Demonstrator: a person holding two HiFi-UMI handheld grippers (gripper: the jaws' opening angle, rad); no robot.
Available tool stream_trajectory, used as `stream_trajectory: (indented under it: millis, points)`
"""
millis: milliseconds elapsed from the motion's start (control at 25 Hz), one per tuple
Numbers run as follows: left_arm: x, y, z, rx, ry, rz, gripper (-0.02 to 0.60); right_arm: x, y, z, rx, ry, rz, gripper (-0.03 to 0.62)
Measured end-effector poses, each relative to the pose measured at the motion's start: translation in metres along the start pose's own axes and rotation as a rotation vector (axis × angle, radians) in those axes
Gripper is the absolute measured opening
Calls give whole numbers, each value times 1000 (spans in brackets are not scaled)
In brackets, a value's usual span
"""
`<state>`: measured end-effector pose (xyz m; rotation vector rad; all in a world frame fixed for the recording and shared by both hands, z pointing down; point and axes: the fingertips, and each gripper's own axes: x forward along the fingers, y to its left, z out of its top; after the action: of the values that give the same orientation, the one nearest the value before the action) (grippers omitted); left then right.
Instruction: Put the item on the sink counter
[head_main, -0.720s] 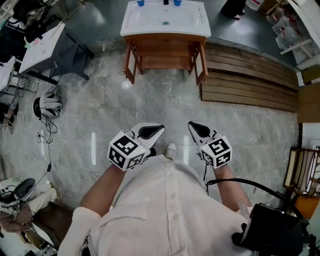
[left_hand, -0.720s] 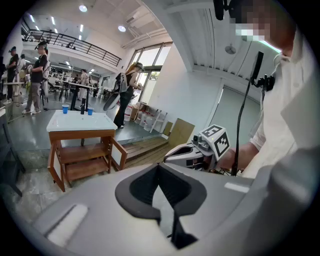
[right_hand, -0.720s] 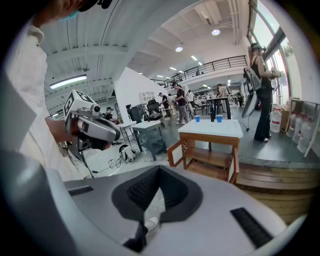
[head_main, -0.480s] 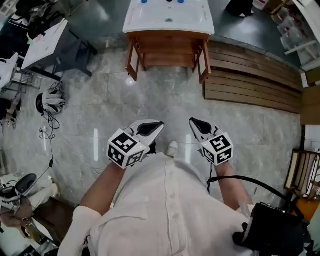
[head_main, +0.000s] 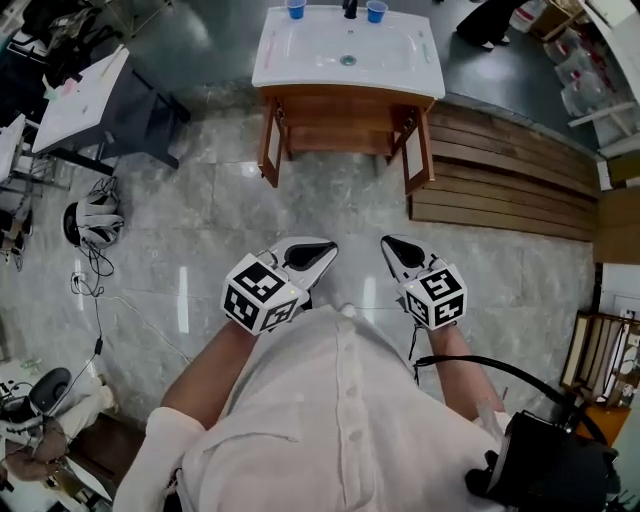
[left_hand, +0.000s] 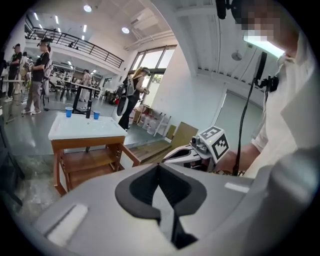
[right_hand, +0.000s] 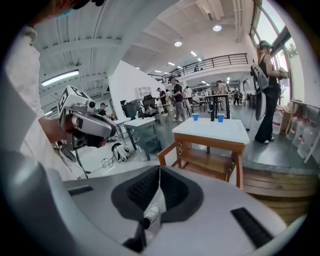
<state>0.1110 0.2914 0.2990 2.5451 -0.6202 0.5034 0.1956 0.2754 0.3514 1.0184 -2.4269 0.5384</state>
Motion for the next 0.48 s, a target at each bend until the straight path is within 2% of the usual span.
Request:
stream_trajectory:
  millis: [320,480]
  points:
    - [-39,125,36,22,12,-3,6,131,-30,96,23,1,-27,6]
    - [-60,184,44,14,14,18,6,209,-43,145,-16,3,-24,8]
